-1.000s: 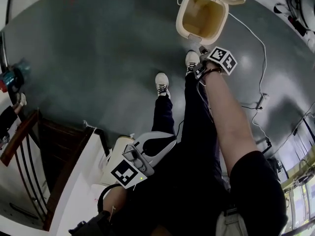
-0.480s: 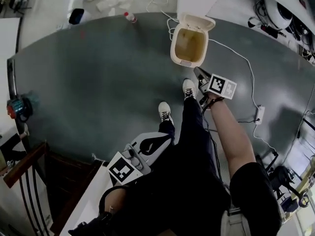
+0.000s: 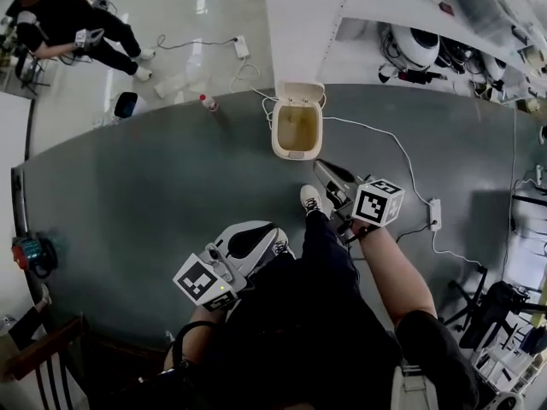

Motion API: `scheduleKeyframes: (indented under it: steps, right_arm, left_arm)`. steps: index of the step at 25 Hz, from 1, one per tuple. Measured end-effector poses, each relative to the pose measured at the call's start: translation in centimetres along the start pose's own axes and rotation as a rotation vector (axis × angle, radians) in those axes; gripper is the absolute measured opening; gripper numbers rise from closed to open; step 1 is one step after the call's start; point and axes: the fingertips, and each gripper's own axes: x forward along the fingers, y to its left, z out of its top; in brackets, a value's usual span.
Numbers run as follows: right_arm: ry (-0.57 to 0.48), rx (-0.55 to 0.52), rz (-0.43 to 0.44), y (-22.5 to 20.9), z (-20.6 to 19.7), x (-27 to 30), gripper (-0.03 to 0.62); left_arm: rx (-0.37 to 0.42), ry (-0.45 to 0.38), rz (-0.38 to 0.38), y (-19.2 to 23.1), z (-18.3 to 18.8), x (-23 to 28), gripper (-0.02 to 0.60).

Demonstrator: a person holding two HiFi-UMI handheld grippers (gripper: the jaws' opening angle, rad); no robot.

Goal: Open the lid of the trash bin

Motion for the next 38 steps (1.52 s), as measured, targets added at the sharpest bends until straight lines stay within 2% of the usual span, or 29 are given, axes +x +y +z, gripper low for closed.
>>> scheduleKeyframes:
  steps: [8,12,17,23,32,38]
  right_arm:
    - [-0.079,-0.218,0.131,12.1,1.2,-7.8,0.006]
    - [-0.087,-0.336,0.163,16.4,-0.3,-10.5,0.008]
    - [-0.127,-0.412,0.181,20.4,-1.2,-13.5,0.008]
    - [-0.152,-0.473,0.159,22.2,-2.8,-14.9,0.008]
    - [-0.169,-0.426,0.164,22.7,-4.6,-14.8,0.007]
    - [-0.163,-0.443,0.168,23.3,-5.1,-14.8,0.007]
  left_arm:
    - [0.025,-0.036,-0.059,-3.3,1.7,0.0,0.000]
    - [0.043,-0.051,-0.077,-4.7,1.8,-0.8,0.000]
    - [0.067,-0.050,-0.096,-6.3,2.1,-1.4,0.000]
    - [0.097,-0.047,-0.122,-7.6,2.3,-2.1,0.000]
    - [0.107,-0.024,-0.144,-8.4,2.0,-2.9,0.000]
    - [0.108,-0.021,-0.147,-8.9,1.8,-3.1,0.000]
